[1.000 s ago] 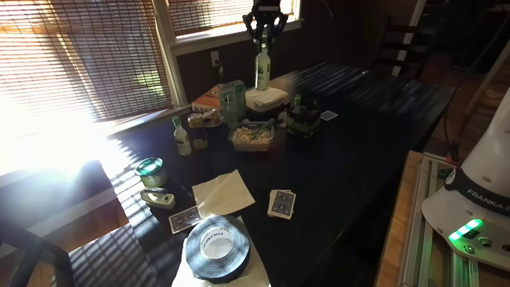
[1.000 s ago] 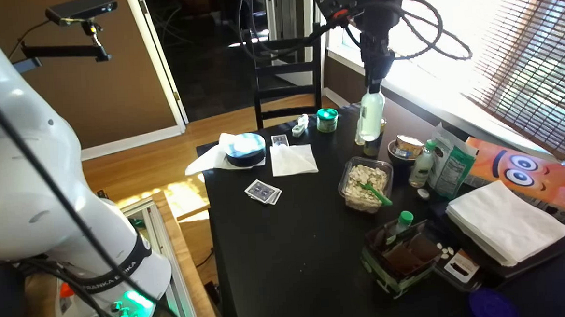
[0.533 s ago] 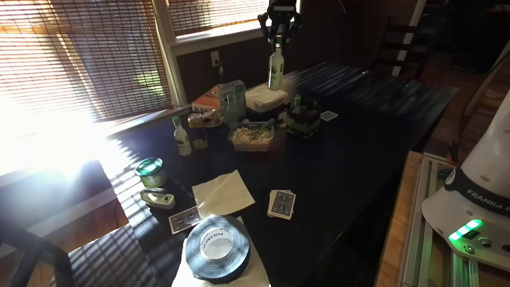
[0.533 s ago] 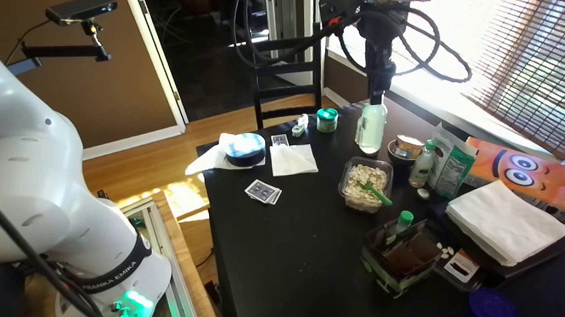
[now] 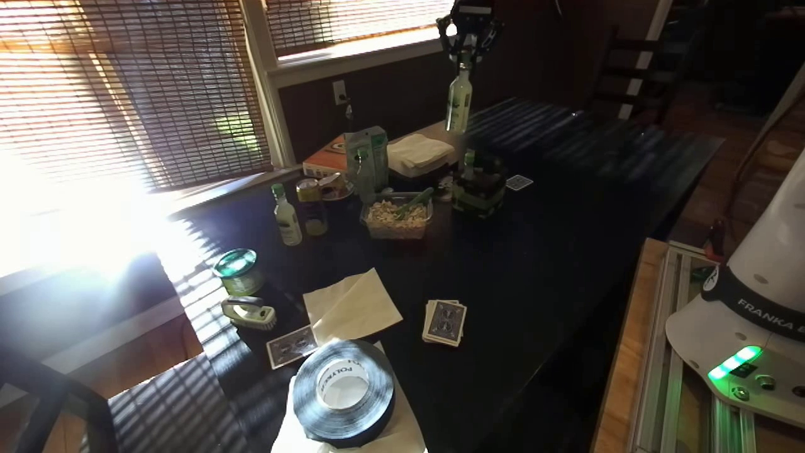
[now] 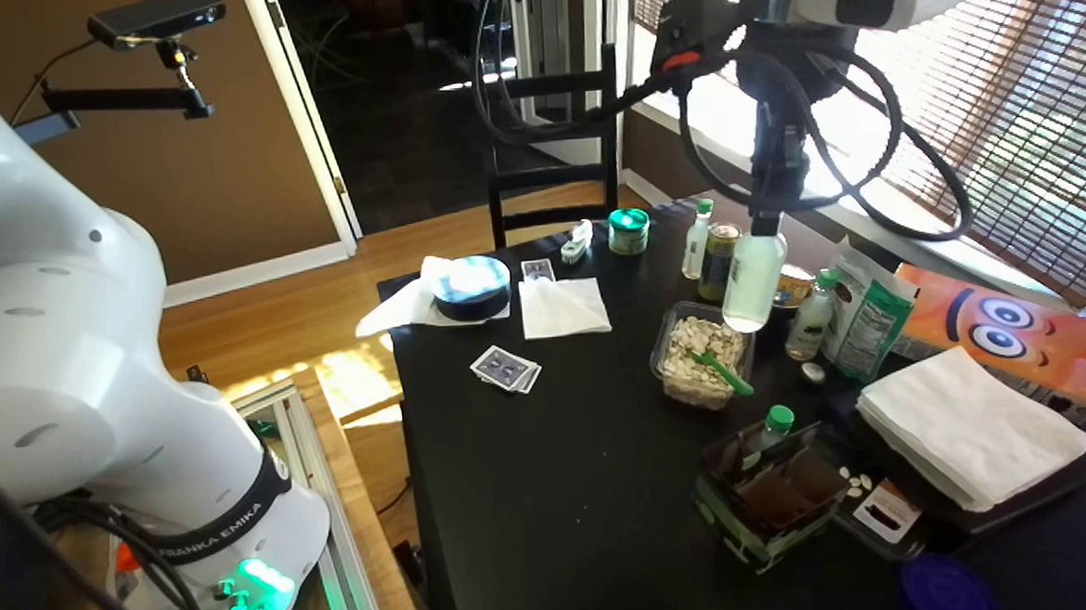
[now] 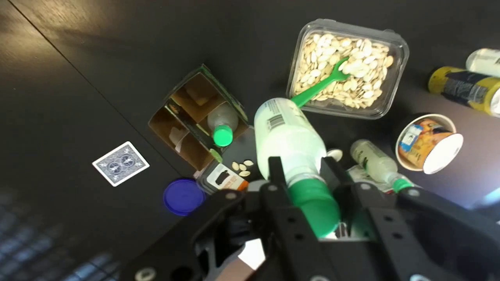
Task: Pick up one bottle from the left and put it in the box on the right.
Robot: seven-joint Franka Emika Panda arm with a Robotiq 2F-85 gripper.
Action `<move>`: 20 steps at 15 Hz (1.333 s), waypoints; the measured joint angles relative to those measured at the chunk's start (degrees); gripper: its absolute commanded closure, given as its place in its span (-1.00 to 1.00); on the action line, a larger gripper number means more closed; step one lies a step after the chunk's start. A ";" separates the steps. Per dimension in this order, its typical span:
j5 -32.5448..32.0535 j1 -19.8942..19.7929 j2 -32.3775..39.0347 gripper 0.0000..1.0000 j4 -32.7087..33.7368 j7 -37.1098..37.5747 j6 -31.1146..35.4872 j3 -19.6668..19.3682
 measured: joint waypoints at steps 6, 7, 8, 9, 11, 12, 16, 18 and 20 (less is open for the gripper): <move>1.79 -5.72 -0.25 0.85 -1.55 1.81 -0.95 -4.67; 1.80 -6.28 -0.25 0.85 -2.12 2.60 -0.74 -5.14; 1.80 -6.77 -0.24 0.85 -2.88 3.56 -0.06 -5.57; 1.79 -7.25 -0.21 0.85 -3.73 4.50 1.01 -5.85; 1.70 -7.93 -0.08 0.85 -5.69 6.63 4.50 -6.29; 1.54 -8.13 0.05 0.85 -6.67 7.79 6.67 -6.41; -1.85 -8.38 0.82 0.85 -9.85 13.65 14.57 -6.43; -3.95 -8.37 1.33 0.85 -10.78 16.55 15.88 -6.28; -5.13 -8.19 1.84 0.85 -11.42 18.68 16.04 -5.98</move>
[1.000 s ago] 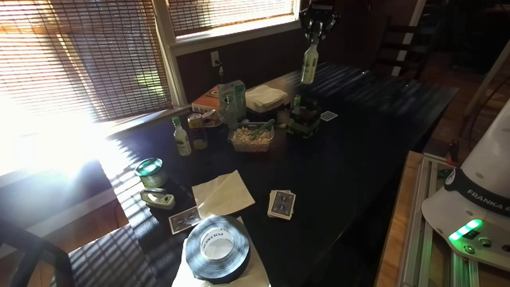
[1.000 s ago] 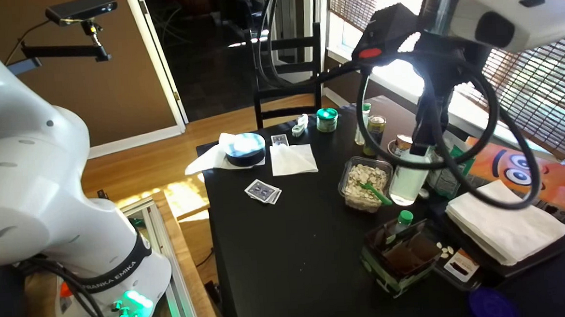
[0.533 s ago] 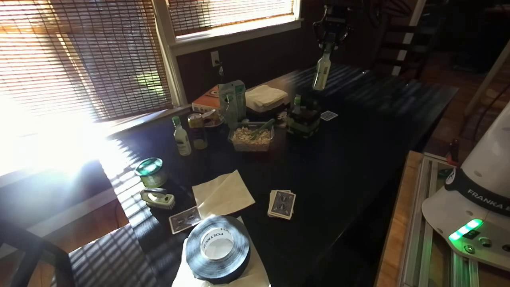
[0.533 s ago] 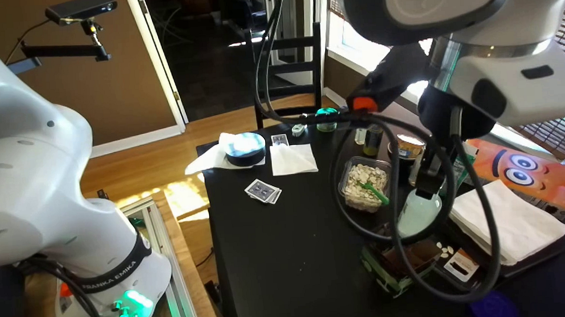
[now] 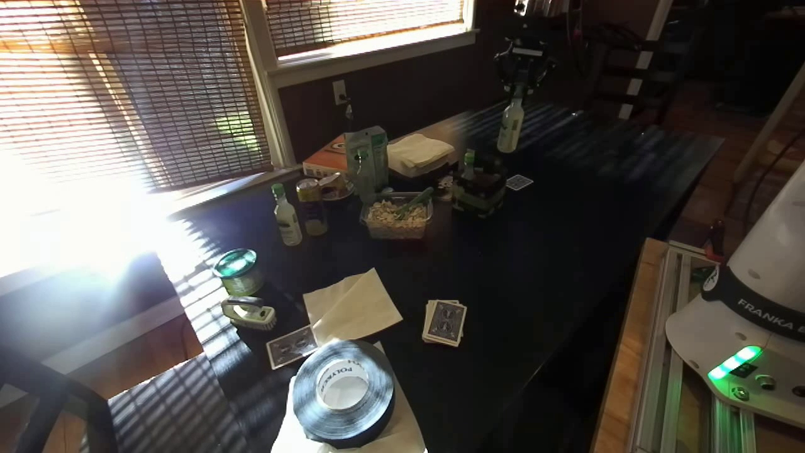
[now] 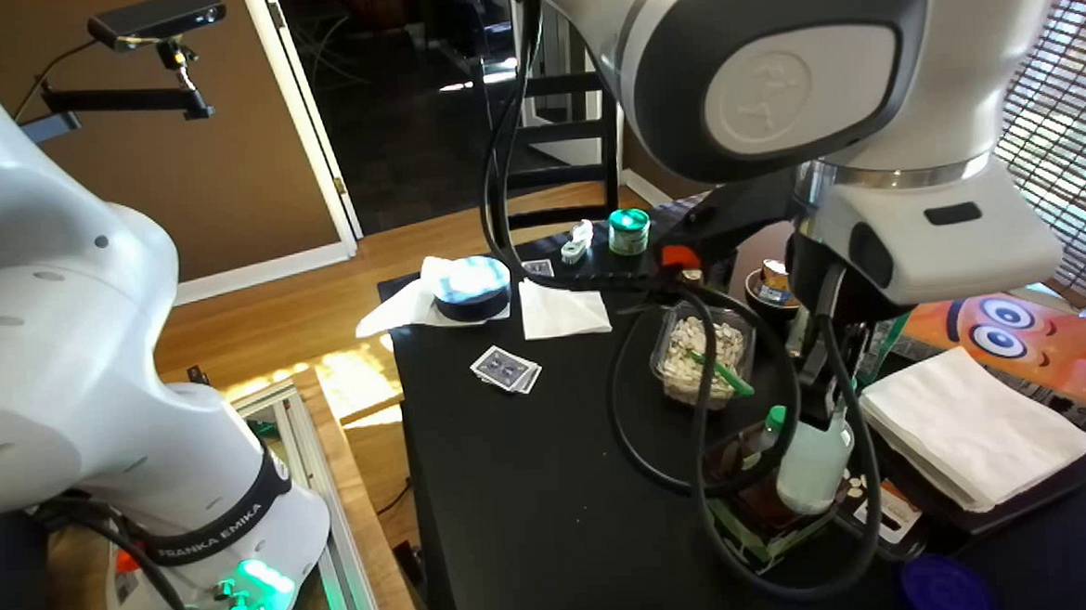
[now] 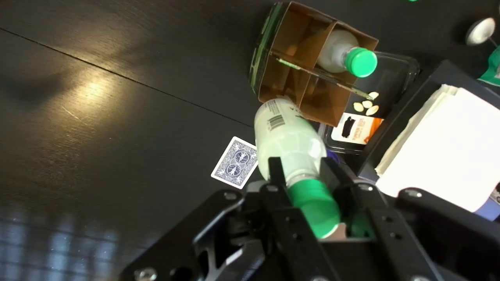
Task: Pick up one bottle from the left and put it in the box on the right.
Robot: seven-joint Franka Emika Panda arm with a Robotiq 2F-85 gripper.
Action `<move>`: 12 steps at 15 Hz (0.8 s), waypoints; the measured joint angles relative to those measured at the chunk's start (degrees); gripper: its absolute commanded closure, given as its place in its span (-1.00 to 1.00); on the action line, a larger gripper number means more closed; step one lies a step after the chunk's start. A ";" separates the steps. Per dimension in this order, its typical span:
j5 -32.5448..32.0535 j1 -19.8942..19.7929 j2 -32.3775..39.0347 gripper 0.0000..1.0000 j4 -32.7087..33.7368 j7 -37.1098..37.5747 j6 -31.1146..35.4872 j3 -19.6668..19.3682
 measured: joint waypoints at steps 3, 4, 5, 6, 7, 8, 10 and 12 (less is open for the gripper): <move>-0.25 0.63 0.85 0.85 -0.33 1.94 0.02 0.48; -0.25 0.80 1.15 0.85 -0.33 2.42 0.06 0.65; -0.25 1.03 1.44 0.85 -0.33 2.77 0.08 0.71; -0.25 1.26 1.75 0.85 -0.32 3.08 0.09 0.73; -0.25 1.43 2.09 0.85 -0.32 3.28 0.13 0.75; -0.25 1.54 2.49 0.85 -0.32 3.38 0.23 0.75; -0.25 1.60 3.43 0.85 -0.30 3.40 0.76 0.75; -0.24 1.61 4.47 0.85 -0.28 3.40 1.65 0.74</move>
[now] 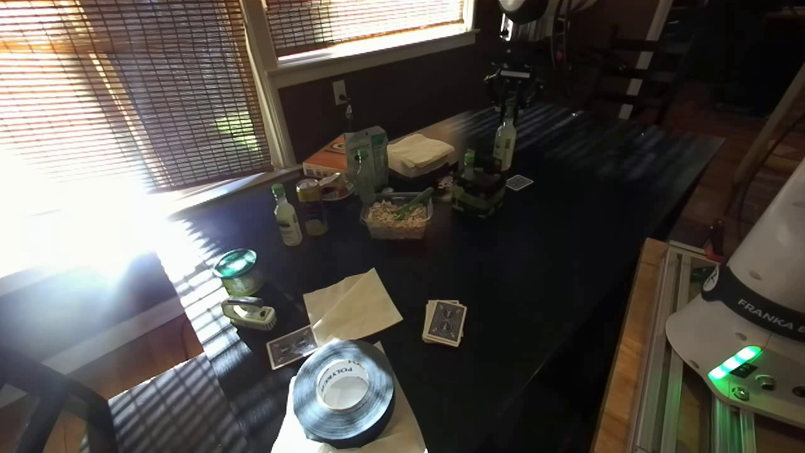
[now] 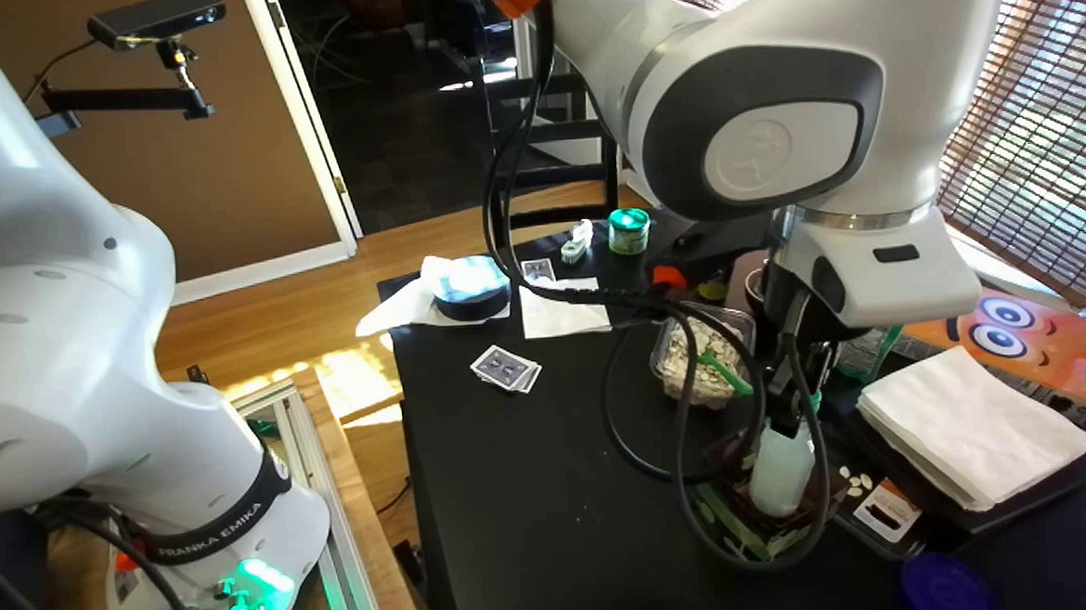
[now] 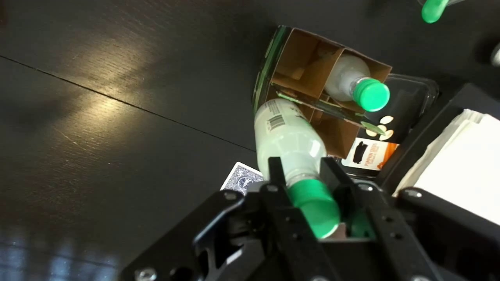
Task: Pick up one bottle from the left and put it in the box on the right.
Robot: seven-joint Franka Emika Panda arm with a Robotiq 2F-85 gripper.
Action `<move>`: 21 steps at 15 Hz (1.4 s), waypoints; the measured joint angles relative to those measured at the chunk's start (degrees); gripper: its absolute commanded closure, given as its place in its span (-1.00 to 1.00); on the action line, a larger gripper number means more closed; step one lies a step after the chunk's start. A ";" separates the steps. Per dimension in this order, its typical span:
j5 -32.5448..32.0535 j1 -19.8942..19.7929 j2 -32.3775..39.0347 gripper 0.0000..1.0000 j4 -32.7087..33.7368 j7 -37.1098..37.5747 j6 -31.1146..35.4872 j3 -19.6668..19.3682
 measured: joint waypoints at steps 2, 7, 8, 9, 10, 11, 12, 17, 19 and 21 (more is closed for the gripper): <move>0.08 0.01 1.13 0.85 0.07 0.00 1.26 -0.05; 0.30 0.01 3.41 0.85 0.32 0.00 3.74 -0.13; 0.39 0.02 3.72 0.85 0.43 0.00 3.93 -0.13; 0.45 0.03 4.00 0.85 0.58 0.00 3.96 -0.13; 0.50 0.04 4.30 0.85 0.74 0.00 3.96 -0.13; 0.63 0.06 4.65 0.85 0.94 0.00 3.96 -0.13; 0.93 0.07 4.98 0.85 1.08 -0.04 3.96 -0.13; 5.79 0.03 7.73 0.85 2.03 -0.65 3.96 -0.18; 8.07 -0.05 9.01 0.85 2.36 -1.24 3.96 -0.27; 9.38 -0.08 10.33 0.42 2.84 -1.30 3.96 -0.50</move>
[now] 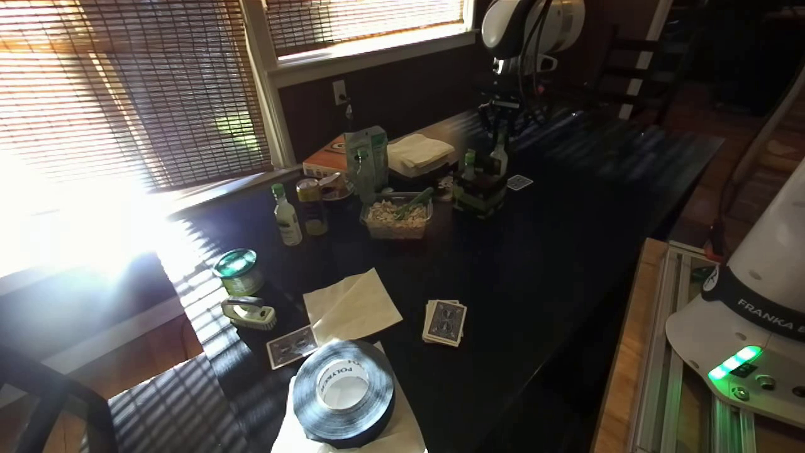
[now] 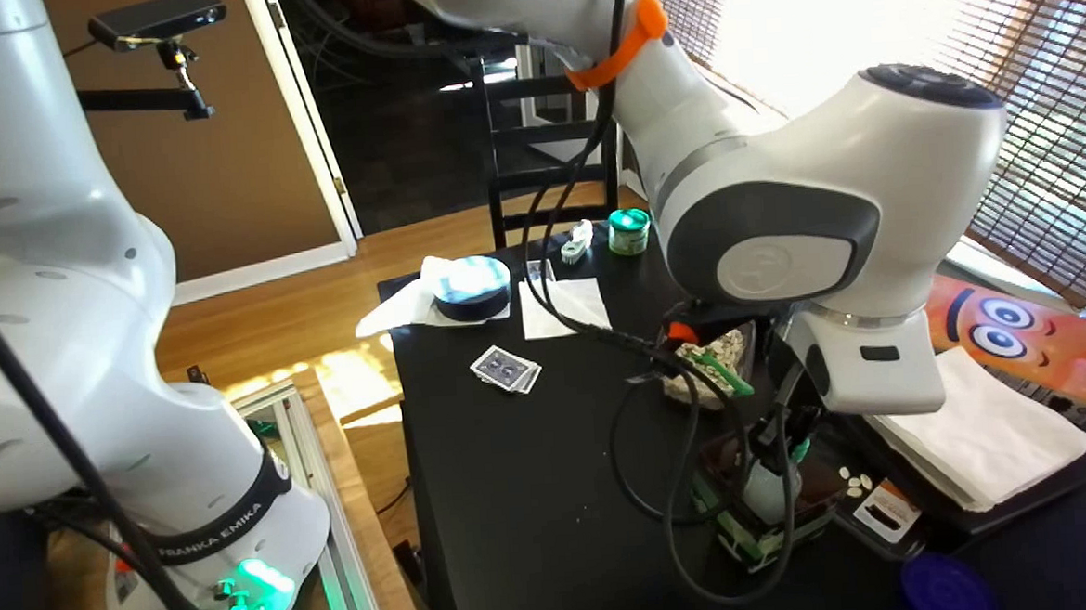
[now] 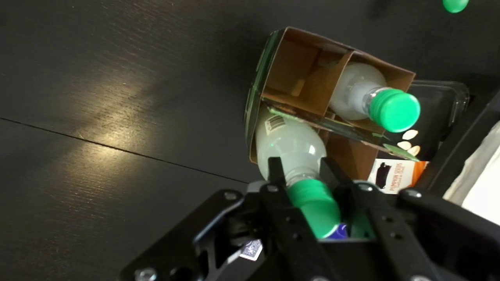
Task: Pick up one bottle from the left and put it in the box on the right.
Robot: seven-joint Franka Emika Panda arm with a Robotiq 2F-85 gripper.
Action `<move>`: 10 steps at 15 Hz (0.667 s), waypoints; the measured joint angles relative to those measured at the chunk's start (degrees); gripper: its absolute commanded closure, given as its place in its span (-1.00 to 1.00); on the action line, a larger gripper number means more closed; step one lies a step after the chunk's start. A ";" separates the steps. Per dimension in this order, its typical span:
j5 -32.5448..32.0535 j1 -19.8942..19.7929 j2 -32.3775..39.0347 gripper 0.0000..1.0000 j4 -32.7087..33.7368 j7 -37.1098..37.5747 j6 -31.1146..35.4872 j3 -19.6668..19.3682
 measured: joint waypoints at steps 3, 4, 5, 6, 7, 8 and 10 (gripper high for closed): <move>0.32 0.00 1.28 0.42 0.70 0.00 0.00 -0.28; 0.34 0.00 1.37 0.85 0.77 0.00 0.00 -0.29; 0.36 0.00 1.37 0.85 0.80 0.00 0.00 -0.29; 0.36 0.05 1.38 0.85 0.77 0.00 0.00 -0.35; 0.36 0.10 1.51 0.85 0.73 0.00 -0.01 -0.41; 0.36 0.10 1.83 0.85 0.73 0.01 -0.02 -0.42; 0.44 0.10 2.99 0.85 0.79 0.04 -0.02 -0.43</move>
